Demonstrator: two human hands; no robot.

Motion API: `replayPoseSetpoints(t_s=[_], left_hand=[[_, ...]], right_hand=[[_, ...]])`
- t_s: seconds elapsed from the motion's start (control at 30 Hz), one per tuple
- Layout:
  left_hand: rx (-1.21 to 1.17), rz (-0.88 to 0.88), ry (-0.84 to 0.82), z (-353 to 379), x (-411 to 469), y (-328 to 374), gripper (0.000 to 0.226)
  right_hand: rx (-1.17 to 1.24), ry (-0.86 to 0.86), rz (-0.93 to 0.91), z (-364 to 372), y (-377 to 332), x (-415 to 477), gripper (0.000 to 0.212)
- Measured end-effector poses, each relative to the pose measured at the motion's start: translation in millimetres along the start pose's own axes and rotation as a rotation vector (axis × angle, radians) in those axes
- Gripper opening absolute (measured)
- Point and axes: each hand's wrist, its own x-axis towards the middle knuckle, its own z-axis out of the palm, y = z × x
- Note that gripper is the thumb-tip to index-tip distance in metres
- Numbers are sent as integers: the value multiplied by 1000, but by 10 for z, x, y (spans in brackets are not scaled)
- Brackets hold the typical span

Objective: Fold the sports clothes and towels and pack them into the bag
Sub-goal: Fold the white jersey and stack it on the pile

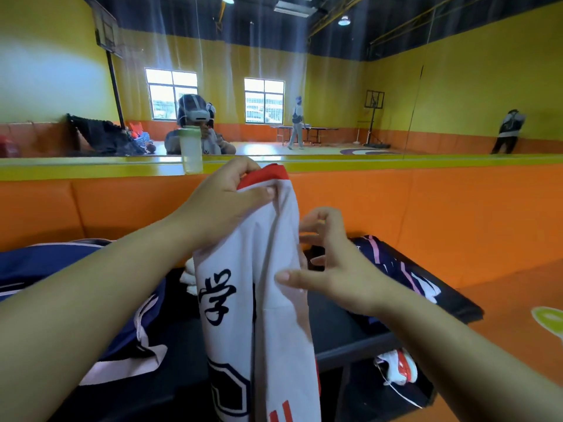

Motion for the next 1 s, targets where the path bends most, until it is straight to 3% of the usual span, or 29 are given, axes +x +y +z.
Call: replayPoseSetpoints(t_s=[0.1, 0.2, 0.33, 0.43, 0.57, 0.7, 0.83, 0.93, 1.0], left_hand=[[-24, -34, -11, -40, 3, 73, 9], [-95, -45, 15, -83, -14, 123, 12], [-227, -108, 51, -143, -29, 144, 13], [-299, -130, 54, -177, -36, 86, 18], [-369, -175, 37, -159, -82, 21, 20], [-492, -229, 54, -145, -126, -40, 19], [-606, -266, 40, -313, -207, -173, 8], [-641, -308, -41, -473, -281, -299, 45], [-661, -353, -71, -547, -307, -358, 58]], right_hand=[[-42, -54, 32, 71, 63, -90, 65], [-65, -77, 14, 156, 122, -168, 52], [-104, 126, 75, 313, 193, -208, 34], [-88, 247, 108, 357, 166, -240, 43], [-95, 82, 134, 493, 60, -251, 55], [-140, 119, 116, 574, 116, -83, 16], [90, 24, 86, 389, 234, -12, 32], [301, -227, 73, 204, 272, -61, 35], [355, -292, 55, 150, 261, -51, 31]])
